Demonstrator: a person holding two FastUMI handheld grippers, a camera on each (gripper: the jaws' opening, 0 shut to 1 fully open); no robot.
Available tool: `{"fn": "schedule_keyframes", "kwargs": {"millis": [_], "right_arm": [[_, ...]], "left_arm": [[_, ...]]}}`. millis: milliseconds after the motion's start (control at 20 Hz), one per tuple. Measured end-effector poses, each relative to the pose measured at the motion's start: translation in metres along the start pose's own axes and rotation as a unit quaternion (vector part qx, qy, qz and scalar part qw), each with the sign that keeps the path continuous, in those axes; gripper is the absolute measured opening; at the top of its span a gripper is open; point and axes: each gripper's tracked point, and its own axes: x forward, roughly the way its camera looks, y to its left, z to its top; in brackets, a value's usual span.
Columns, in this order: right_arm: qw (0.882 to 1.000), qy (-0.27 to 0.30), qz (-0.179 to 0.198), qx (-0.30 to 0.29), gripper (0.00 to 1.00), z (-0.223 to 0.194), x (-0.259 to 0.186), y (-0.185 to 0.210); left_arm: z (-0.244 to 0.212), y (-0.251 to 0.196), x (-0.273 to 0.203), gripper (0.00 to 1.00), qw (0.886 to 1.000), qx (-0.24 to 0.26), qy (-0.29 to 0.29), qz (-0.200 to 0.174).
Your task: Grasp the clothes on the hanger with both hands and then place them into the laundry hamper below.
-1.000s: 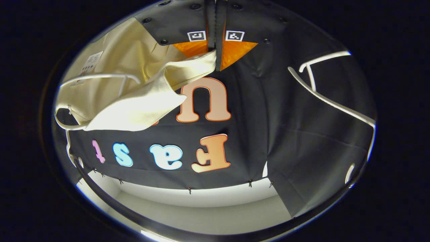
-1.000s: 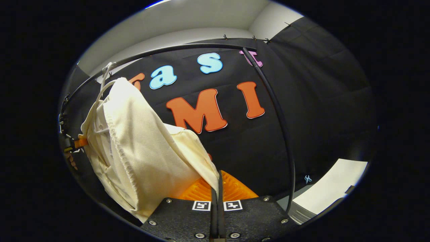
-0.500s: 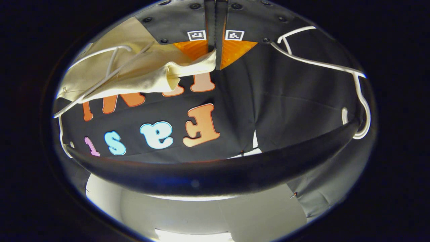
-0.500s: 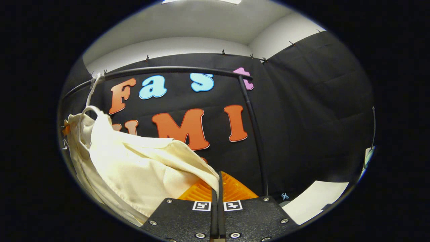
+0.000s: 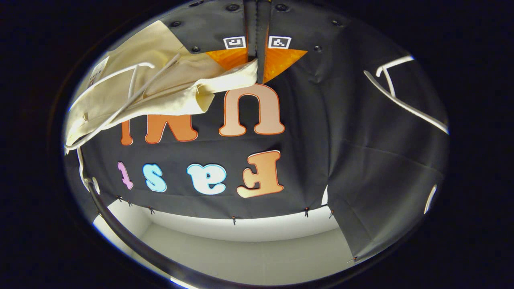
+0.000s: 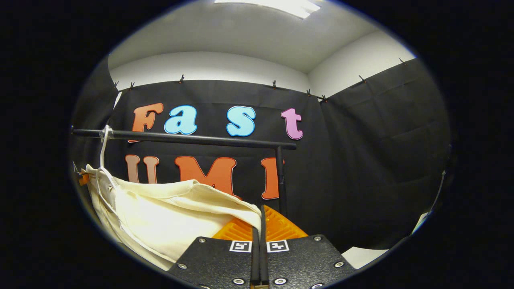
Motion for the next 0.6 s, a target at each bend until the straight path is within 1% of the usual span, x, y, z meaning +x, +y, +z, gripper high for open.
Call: {"fn": "schedule_keyframes", "kwargs": {"millis": [100,150,250,350,400,500,550,600], "right_arm": [[1.0,0.019,0.003,0.002,0.0,-0.022,0.011,0.0],[0.999,0.034,0.006,0.005,0.0,-0.038,0.014,-0.001],[0.998,0.062,0.006,0.016,0.0,-0.073,0.02,-0.003],[0.995,0.091,0.006,0.031,0.0,-0.113,0.02,-0.003],[0.995,0.096,0.007,0.041,0.0,-0.128,0.016,0.0],[0.994,0.099,0.009,0.041,0.0,-0.15,0.005,0.003],[0.994,0.1,0.005,0.034,0.0,-0.162,-0.001,0.003],[0.995,0.1,-0.001,0.029,0.0,-0.174,-0.006,0.0]], "left_arm": [[-0.018,-0.004,0.001,0.06,1.0,0.013,0.004,-0.002],[-0.029,-0.009,0.007,0.06,1.0,0.011,0.016,-0.006],[-0.06,-0.016,0.017,0.07,0.999,-0.014,0.05,-0.016],[-0.1,-0.025,0.015,0.06,0.995,-0.039,0.085,-0.024],[-0.114,-0.027,0.015,0.07,0.995,-0.039,0.093,-0.023],[-0.137,-0.022,0.005,0.07,0.996,-0.005,0.091,-0.015],[-0.144,-0.024,0.008,0.06,0.996,0.004,0.092,-0.013],[-0.154,-0.025,0.009,0.06,0.995,0.001,0.099,-0.014]]}}
